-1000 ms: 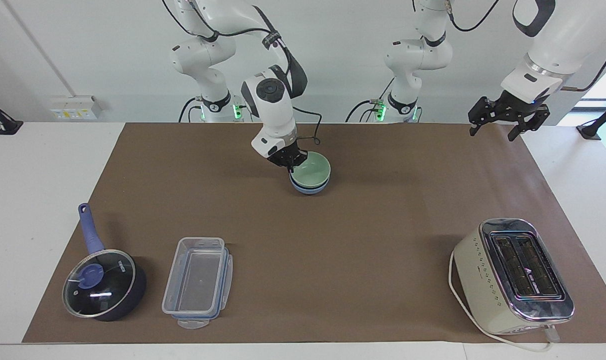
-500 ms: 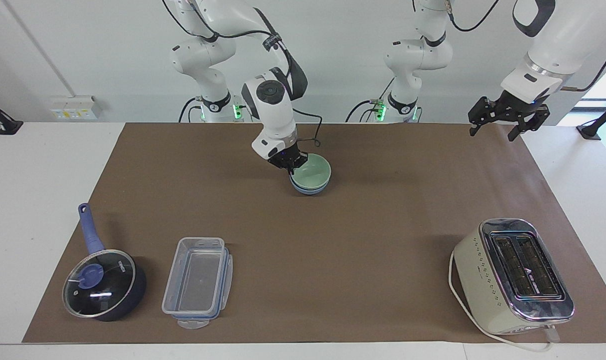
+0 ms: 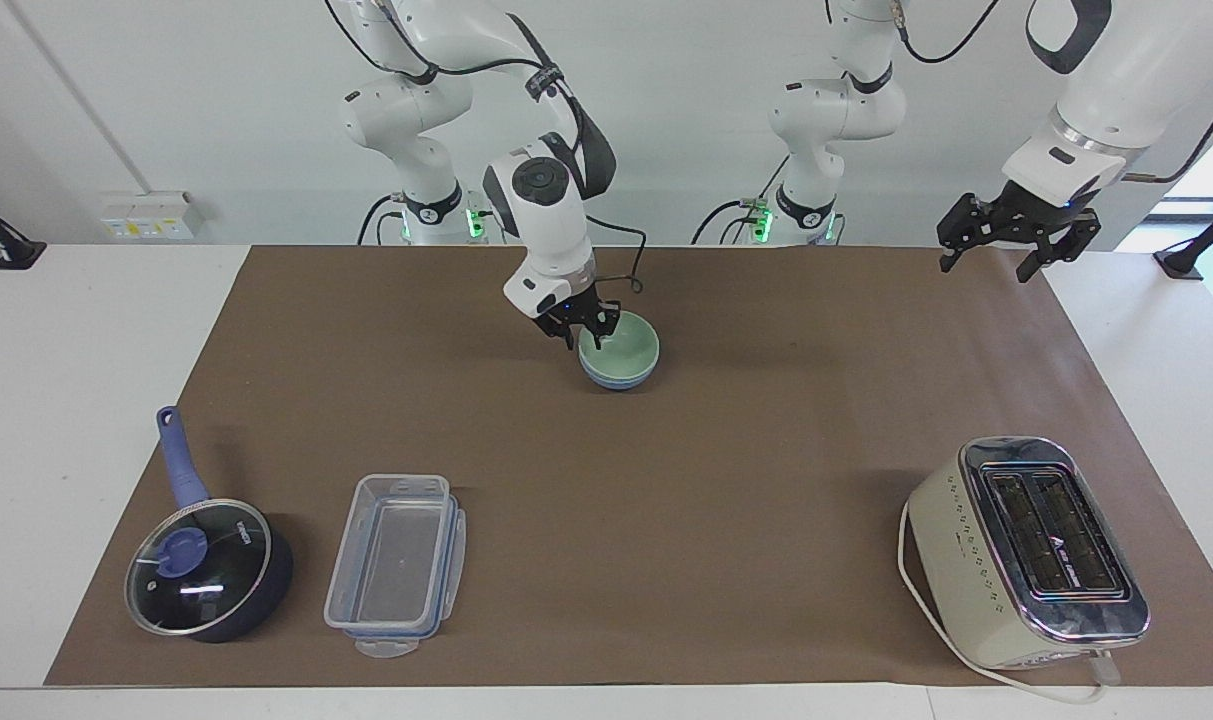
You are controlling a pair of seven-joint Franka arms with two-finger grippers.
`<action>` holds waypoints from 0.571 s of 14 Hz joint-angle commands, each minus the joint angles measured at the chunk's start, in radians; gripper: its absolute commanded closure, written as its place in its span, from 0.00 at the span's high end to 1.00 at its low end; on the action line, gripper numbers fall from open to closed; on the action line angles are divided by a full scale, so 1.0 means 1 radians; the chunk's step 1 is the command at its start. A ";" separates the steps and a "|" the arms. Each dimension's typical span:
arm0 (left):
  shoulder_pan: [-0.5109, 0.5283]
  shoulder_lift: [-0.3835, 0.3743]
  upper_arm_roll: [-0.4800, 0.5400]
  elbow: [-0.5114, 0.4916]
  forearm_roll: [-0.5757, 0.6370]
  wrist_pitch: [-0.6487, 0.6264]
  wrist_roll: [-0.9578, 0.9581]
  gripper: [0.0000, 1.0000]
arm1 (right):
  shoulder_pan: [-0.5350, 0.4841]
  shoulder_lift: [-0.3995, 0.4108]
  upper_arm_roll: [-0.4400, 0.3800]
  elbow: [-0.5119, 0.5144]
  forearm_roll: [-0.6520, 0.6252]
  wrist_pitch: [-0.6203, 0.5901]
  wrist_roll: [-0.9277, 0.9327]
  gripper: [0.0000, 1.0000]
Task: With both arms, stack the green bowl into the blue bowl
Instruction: 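Open the right gripper and withdraw it from the stacked bowls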
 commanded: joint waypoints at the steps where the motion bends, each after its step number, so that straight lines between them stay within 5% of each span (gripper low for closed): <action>1: 0.007 -0.023 -0.007 -0.022 0.019 -0.006 -0.012 1.00 | -0.029 -0.025 -0.003 0.035 0.002 -0.001 0.000 1.00; 8: 0.006 -0.023 -0.010 -0.022 0.019 -0.006 -0.012 1.00 | -0.198 -0.101 -0.003 0.202 -0.147 -0.218 -0.015 1.00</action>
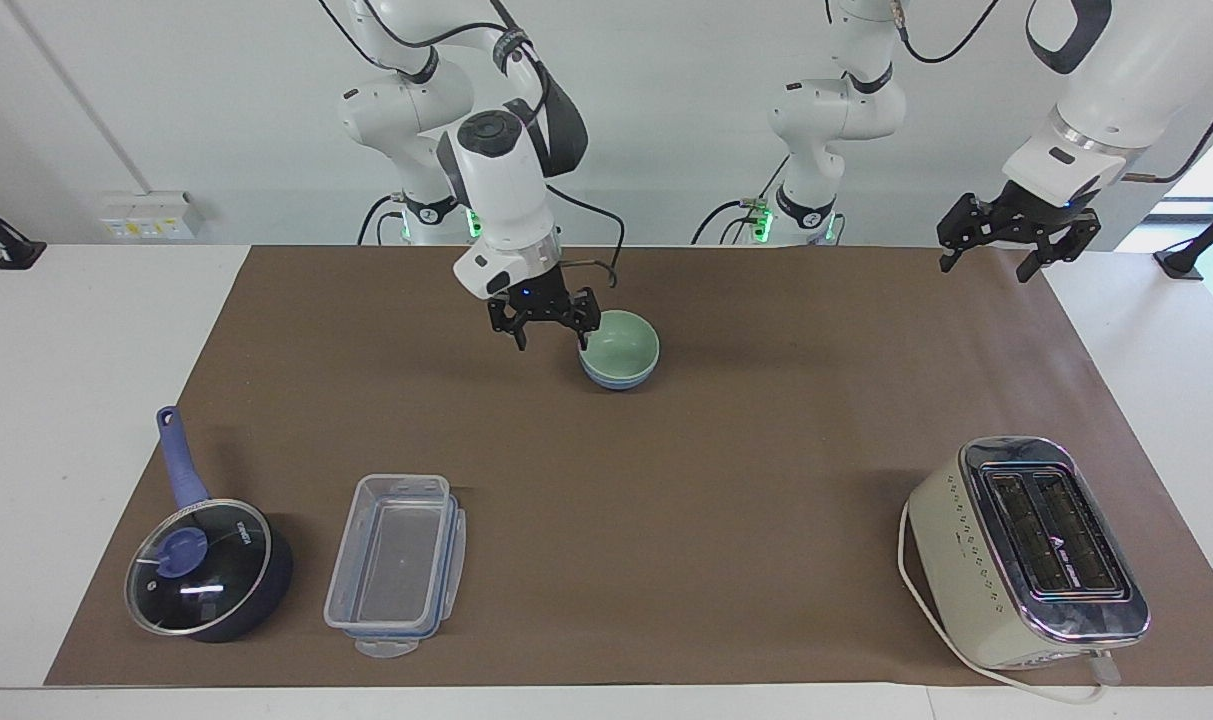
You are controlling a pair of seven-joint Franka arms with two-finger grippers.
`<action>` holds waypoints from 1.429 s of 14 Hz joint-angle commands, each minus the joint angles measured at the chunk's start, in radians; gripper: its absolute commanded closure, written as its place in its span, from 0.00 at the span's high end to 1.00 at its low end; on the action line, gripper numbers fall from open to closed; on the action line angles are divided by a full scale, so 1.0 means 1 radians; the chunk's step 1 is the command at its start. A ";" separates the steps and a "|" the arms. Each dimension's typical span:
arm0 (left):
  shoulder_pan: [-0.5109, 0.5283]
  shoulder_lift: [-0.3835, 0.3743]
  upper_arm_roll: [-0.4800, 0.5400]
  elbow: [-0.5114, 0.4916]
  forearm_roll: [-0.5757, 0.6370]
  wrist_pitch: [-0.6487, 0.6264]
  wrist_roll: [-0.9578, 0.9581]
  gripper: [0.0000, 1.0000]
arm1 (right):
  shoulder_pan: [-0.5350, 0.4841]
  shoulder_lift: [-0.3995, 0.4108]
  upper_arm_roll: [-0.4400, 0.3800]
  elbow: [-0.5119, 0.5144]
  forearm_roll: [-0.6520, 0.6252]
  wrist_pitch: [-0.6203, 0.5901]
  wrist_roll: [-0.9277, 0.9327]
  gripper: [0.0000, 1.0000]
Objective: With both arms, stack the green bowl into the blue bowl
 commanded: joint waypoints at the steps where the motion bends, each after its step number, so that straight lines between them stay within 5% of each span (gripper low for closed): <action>1: 0.007 -0.022 -0.007 -0.022 0.019 -0.006 -0.012 1.00 | -0.089 -0.049 0.008 0.055 -0.027 -0.103 -0.053 1.00; 8: 0.007 -0.023 -0.010 -0.023 0.019 -0.003 -0.015 1.00 | -0.317 -0.128 0.005 0.206 -0.024 -0.461 -0.269 1.00; 20: 0.007 -0.023 -0.010 -0.025 0.018 -0.002 -0.015 1.00 | -0.423 -0.105 -0.063 0.450 -0.071 -0.661 -0.476 1.00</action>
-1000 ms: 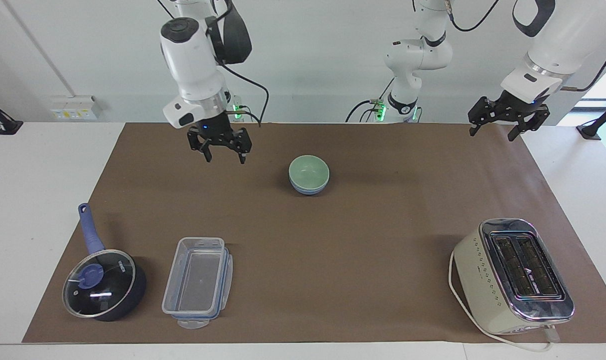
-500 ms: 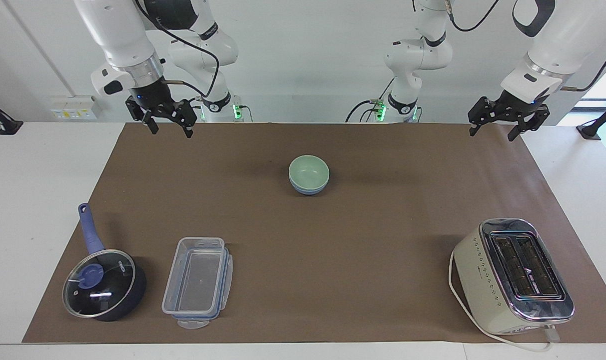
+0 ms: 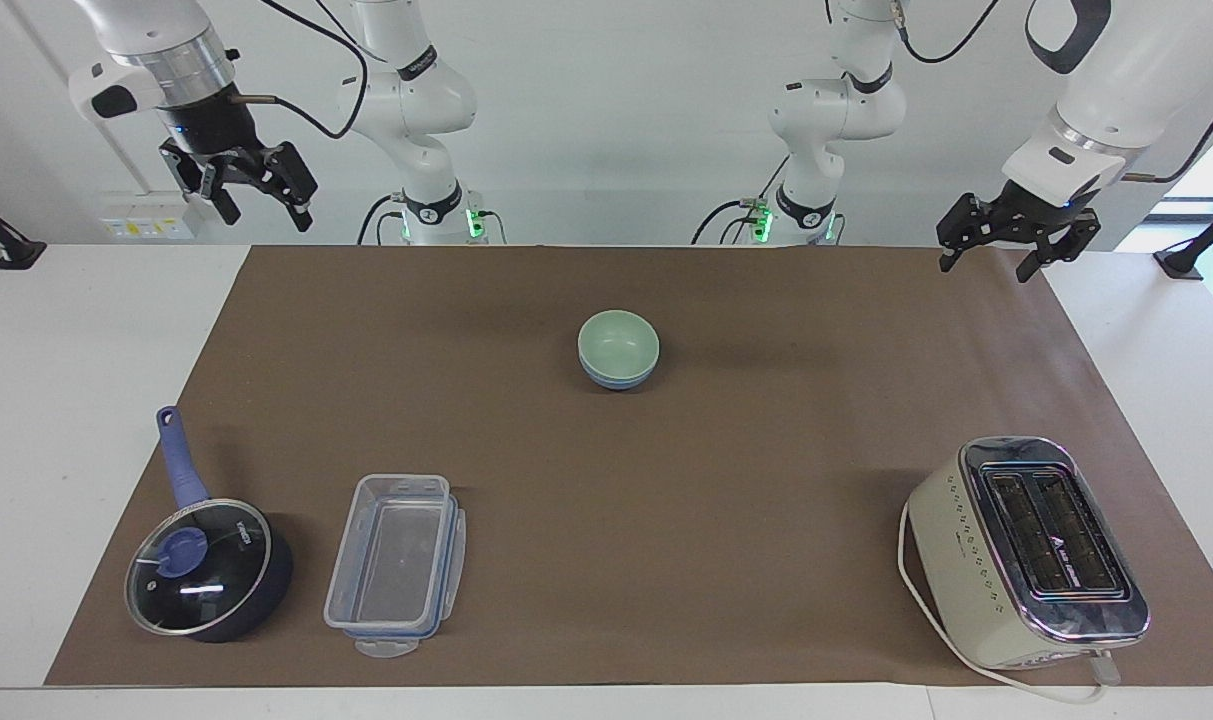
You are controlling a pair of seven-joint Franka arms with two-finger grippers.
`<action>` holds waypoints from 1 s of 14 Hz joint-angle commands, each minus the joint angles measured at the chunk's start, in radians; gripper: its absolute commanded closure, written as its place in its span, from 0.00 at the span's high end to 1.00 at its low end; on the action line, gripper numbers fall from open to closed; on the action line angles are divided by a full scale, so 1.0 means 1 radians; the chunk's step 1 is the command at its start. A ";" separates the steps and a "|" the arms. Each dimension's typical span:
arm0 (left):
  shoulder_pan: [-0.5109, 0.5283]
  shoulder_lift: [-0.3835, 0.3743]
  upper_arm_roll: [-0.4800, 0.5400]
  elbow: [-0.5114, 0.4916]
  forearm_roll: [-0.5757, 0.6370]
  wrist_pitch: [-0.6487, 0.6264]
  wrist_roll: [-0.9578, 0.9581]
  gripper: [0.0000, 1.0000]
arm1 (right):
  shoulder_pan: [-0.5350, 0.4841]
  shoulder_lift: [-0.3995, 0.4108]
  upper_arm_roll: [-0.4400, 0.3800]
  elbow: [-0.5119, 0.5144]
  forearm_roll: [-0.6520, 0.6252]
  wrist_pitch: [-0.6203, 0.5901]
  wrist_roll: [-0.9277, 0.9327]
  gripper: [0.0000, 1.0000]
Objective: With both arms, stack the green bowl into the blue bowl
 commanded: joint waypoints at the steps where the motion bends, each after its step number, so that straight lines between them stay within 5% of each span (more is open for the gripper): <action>1: 0.007 -0.023 -0.010 -0.025 0.018 -0.002 -0.013 1.00 | 0.000 0.034 0.006 0.042 -0.036 -0.011 -0.054 1.00; 14: 0.007 -0.023 -0.010 -0.025 0.018 -0.002 -0.013 1.00 | 0.008 0.009 0.014 -0.019 -0.031 0.023 -0.073 1.00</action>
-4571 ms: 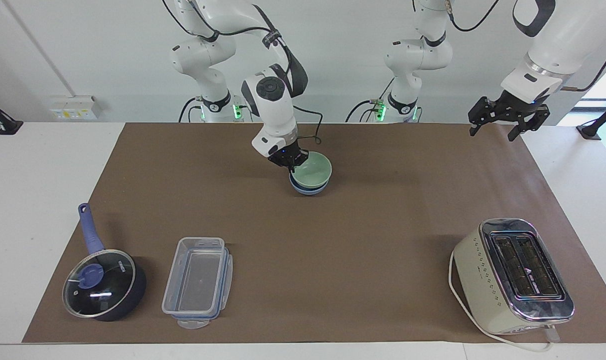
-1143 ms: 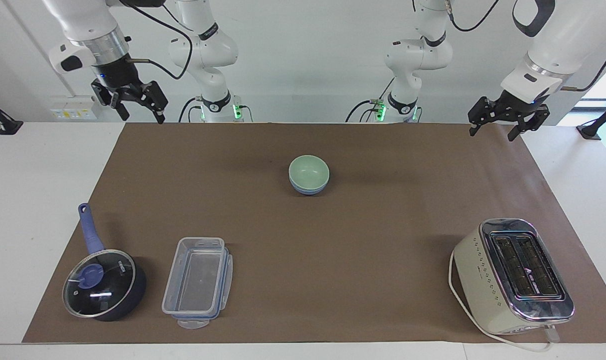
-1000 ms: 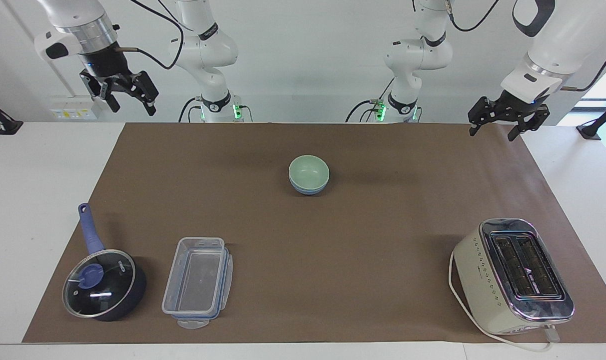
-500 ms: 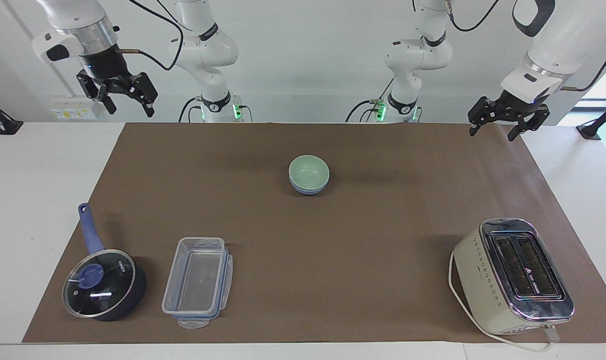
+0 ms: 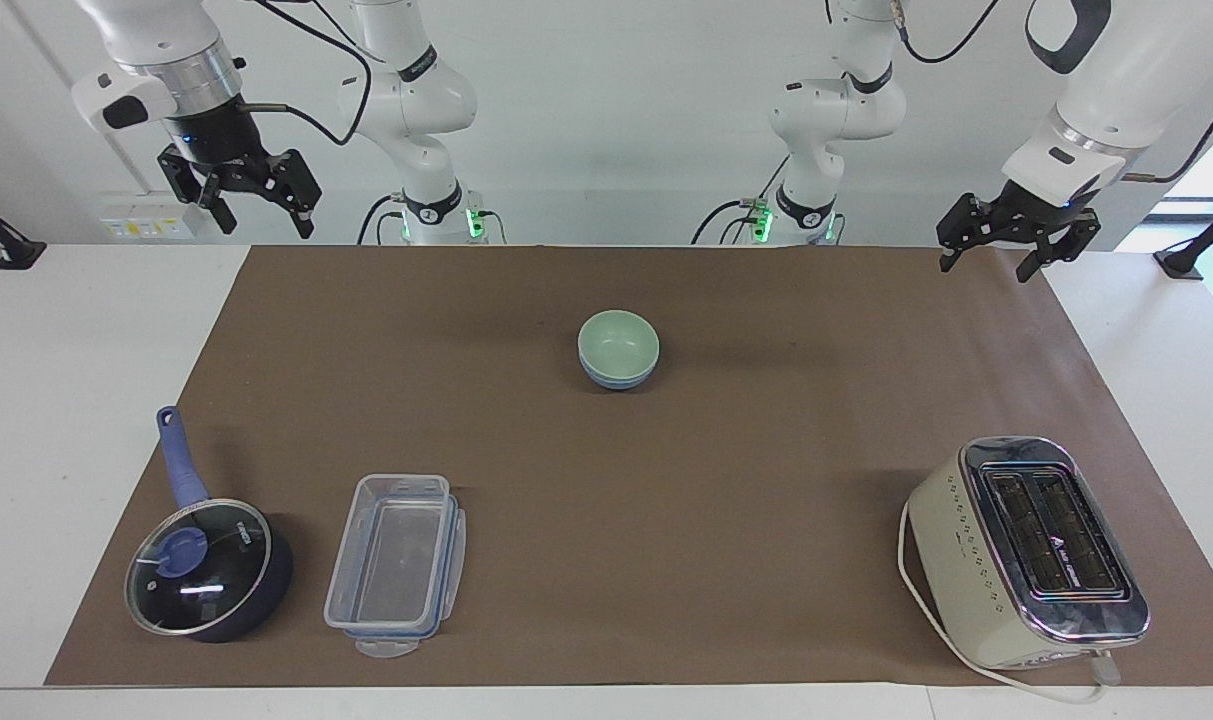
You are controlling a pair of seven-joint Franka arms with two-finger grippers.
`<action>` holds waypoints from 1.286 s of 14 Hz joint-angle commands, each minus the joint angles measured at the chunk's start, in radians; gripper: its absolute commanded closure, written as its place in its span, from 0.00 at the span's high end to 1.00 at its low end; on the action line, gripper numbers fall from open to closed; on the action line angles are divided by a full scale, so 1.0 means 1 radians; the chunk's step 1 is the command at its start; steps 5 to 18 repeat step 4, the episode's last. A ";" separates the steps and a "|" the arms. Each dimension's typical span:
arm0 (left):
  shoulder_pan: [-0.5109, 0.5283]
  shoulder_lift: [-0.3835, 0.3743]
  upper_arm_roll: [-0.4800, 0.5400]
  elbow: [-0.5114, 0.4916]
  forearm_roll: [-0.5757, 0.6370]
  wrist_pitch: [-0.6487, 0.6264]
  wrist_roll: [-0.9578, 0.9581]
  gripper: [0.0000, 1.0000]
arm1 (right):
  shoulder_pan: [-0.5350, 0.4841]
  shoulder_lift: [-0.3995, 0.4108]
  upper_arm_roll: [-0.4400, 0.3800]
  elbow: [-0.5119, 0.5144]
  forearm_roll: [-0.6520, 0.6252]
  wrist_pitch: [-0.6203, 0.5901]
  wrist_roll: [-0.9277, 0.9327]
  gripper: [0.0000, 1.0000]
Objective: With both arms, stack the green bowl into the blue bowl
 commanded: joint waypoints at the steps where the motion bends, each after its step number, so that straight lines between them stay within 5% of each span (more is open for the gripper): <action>1: 0.007 -0.023 -0.010 -0.025 0.018 -0.002 -0.012 1.00 | -0.009 -0.016 0.005 -0.020 -0.008 0.004 -0.018 1.00; 18: 0.007 -0.023 -0.010 -0.025 0.018 -0.002 -0.012 1.00 | -0.009 -0.016 0.005 -0.020 -0.012 -0.013 -0.024 1.00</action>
